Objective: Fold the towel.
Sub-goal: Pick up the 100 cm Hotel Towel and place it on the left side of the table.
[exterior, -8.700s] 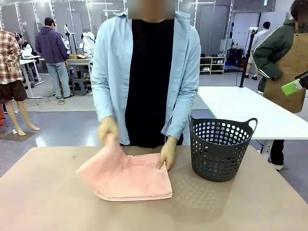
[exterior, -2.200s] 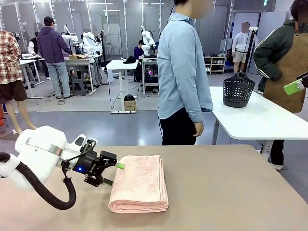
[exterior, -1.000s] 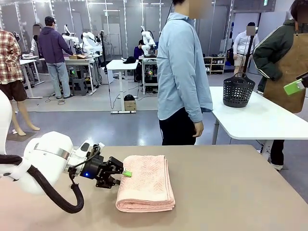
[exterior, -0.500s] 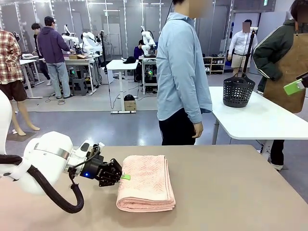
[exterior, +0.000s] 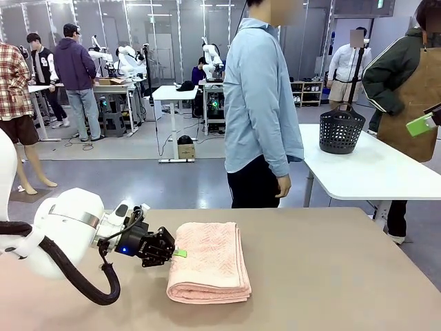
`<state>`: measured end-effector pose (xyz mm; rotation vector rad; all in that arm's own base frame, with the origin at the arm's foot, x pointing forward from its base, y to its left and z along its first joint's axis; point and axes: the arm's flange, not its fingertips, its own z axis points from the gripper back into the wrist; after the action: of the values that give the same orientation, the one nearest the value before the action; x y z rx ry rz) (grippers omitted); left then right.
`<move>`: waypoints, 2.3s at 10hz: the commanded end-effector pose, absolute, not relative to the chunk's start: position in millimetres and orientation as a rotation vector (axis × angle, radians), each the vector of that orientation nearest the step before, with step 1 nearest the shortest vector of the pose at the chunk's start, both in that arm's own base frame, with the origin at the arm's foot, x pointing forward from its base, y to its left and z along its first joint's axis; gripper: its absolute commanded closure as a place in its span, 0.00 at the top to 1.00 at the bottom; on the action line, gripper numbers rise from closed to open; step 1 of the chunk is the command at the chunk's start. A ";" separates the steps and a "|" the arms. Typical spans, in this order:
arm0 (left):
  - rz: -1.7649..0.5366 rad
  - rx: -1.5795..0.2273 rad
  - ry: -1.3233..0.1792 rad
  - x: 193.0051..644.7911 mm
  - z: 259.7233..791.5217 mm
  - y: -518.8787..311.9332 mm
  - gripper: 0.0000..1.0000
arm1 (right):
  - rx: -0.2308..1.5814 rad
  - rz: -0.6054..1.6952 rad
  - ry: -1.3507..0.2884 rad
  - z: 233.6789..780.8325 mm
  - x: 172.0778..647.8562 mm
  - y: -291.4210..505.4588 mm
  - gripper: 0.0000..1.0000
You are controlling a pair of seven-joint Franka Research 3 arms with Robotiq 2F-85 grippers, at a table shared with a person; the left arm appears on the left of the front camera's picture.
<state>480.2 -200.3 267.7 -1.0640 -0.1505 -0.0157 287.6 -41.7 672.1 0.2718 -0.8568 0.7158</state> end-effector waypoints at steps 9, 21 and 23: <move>-0.080 -1.054 -0.139 478.1 281.4 -165.3 0.12 | 0.266 0.695 -0.853 672.5 289.4 -39.9 1.00; -0.068 -0.855 -0.202 467.6 326.1 105.9 0.12 | 0.266 0.695 -0.853 672.5 289.4 -39.9 1.00; -0.047 -0.852 -0.210 461.3 326.6 139.3 0.12 | 0.266 0.695 -0.853 672.5 289.4 -39.9 1.00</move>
<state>457.6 127.2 324.7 -0.8352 -0.2149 -0.0284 287.7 -41.9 672.0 0.2723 -0.8569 0.7154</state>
